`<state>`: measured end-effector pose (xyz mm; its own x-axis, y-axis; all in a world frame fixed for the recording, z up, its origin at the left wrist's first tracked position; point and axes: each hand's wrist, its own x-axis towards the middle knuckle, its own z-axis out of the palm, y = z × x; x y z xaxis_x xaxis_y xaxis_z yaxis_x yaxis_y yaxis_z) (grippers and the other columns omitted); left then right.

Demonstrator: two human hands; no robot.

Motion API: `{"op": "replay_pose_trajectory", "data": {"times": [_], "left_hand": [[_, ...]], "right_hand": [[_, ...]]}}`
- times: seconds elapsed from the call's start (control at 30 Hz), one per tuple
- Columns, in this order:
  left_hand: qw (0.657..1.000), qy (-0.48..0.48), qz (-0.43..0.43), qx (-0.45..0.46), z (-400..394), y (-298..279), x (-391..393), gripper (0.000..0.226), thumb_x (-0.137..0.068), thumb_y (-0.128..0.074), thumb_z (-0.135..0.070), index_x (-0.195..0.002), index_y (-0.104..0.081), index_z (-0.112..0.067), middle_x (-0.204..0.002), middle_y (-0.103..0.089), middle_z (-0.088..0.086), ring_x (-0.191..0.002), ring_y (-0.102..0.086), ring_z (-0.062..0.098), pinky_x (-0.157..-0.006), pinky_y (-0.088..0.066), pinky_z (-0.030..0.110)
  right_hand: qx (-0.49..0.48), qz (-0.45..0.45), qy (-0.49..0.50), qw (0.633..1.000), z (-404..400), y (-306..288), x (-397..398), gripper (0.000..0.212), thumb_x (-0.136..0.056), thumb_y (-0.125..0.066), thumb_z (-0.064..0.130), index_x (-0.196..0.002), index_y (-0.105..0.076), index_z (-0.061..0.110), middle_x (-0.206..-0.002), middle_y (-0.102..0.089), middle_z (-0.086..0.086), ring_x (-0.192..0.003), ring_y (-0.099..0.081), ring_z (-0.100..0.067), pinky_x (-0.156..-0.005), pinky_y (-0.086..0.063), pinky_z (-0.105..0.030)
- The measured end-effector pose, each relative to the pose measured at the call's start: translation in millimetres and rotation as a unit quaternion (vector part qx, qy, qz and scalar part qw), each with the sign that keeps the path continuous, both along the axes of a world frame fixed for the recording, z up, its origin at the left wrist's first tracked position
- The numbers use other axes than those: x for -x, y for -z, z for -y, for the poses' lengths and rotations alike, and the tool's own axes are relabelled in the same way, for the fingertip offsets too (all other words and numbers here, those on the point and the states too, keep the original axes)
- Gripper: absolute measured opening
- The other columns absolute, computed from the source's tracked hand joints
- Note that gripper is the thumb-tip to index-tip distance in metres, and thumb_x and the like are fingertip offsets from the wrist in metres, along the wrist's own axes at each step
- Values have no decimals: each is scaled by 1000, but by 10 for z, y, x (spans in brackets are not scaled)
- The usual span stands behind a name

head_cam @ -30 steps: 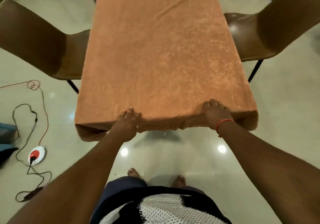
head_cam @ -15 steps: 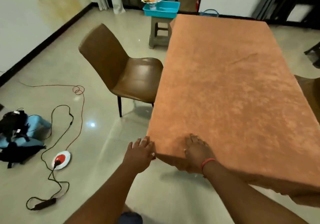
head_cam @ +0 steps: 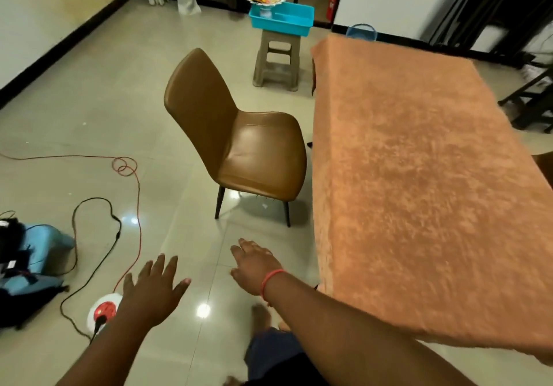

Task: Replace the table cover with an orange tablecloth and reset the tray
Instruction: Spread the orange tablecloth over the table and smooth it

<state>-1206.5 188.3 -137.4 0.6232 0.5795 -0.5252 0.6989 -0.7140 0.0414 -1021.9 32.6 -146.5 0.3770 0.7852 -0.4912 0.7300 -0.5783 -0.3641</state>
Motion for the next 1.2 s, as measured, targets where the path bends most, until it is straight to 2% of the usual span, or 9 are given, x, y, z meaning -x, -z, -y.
{"op": "replay_pose_trajectory", "data": {"times": [0.3, 0.53, 0.67, 0.9, 1.03, 1.2], "left_hand": [[999, 29, 20, -29, -1557, 27, -841, 75, -94, -16, -68, -157, 3, -31, -166, 6, 0, -152, -1, 23, -119, -9, 54], [999, -35, 13, -38, -3139, -137, -1437, 77, -93, -15, -69, -156, 7, -31, -166, 7, 1, -152, -3, 25, -119, -10, 56], [999, -22, 12, -45, -3946, -152, -1746, 78, -92, -12, -70, -156, 8, -31, -166, 7, 1, -152, -4, 24, -119, -11, 56], [997, 35, 48, -58, -5821, -155, -2761, 74, -96, -21, -65, -157, 2, -30, -166, 1, 2, -152, -5, 26, -118, -12, 55], [993, 100, 35, -58, -6764, -308, -3189, 76, -96, -17, -67, -157, 6, -29, -166, 6, 2, -152, -2, 25, -119, -8, 54], [992, 116, -8, -43, -7783, -288, -3797, 75, -96, -16, -67, -156, 9, -29, -165, 9, 3, -152, 0, 25, -119, -8, 55]], "right_hand": [[-5, -5, -5, 1000, -1955, 214, -536, 63, -100, -45, 46, -153, -27, 16, -164, -16, -13, -149, -19, -35, -118, -23, -52], [-25, -25, -73, 997, -3624, -32, -1173, 63, -101, -46, 43, -153, -25, 14, -164, -15, -14, -149, -19, -36, -117, -27, -53], [-52, -25, -82, 995, -4552, -171, -1461, 63, -102, -45, 43, -153, -25, 14, -164, -15, -13, -149, -20, -36, -116, -30, -53], [-77, -17, -21, 997, -6271, -157, -2130, 59, -102, -46, 40, -151, -29, 13, -163, -19, -14, -146, -26, -35, -114, -33, -52], [-60, -35, 55, 996, -7107, -229, -2568, 64, -101, -46, 43, -154, -25, 15, -165, -15, -11, -149, -21, -31, -118, -29, -49], [-61, -50, 115, 990, -7849, -218, -3114, 66, -101, -46, 42, -156, -20, 16, -166, -11, -10, -150, -19, -29, -119, -27, -48]]}}
